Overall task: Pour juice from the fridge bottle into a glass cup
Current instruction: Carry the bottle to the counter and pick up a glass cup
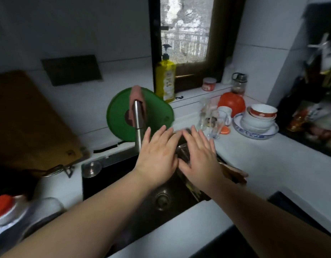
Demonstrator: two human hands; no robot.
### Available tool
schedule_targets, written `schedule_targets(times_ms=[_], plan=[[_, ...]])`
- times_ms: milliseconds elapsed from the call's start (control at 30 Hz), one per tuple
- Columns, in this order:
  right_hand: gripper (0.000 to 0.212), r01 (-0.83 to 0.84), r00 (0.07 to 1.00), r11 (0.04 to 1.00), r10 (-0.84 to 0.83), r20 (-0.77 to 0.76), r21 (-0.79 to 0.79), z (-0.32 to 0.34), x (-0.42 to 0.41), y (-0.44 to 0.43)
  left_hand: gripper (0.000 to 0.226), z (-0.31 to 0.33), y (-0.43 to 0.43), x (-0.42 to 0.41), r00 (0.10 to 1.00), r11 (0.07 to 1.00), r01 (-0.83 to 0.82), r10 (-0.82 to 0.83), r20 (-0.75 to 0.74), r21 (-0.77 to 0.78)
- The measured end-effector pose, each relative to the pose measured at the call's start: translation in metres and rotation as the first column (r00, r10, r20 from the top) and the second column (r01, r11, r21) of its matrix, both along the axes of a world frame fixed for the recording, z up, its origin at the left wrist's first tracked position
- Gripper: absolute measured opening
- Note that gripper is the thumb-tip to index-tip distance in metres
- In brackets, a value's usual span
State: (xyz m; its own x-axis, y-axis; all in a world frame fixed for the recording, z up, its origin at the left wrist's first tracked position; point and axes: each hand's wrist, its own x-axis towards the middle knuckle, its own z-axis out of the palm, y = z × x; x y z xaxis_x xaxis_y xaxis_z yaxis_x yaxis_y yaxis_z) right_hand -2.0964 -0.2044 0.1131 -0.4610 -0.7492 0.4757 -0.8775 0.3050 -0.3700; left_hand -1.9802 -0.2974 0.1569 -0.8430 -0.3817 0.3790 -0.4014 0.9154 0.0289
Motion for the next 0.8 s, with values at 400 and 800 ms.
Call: schedule_targets(times_ms=[400,800], plan=[[0.08,0.121,0.992,0.975,-0.122,-0.006,0.184,-0.041,-0.281,0.01,0.059,-0.065,0.003,-0.278,0.976,0.981,-0.15,0.127,0.178,0.123],[0.105,0.217,0.974,0.942,-0.19,-0.125,0.258,-0.122,-0.381,-0.056,0.057,-0.139,-0.044,-0.38,0.914,0.907,-0.397,0.379,0.144,0.138]])
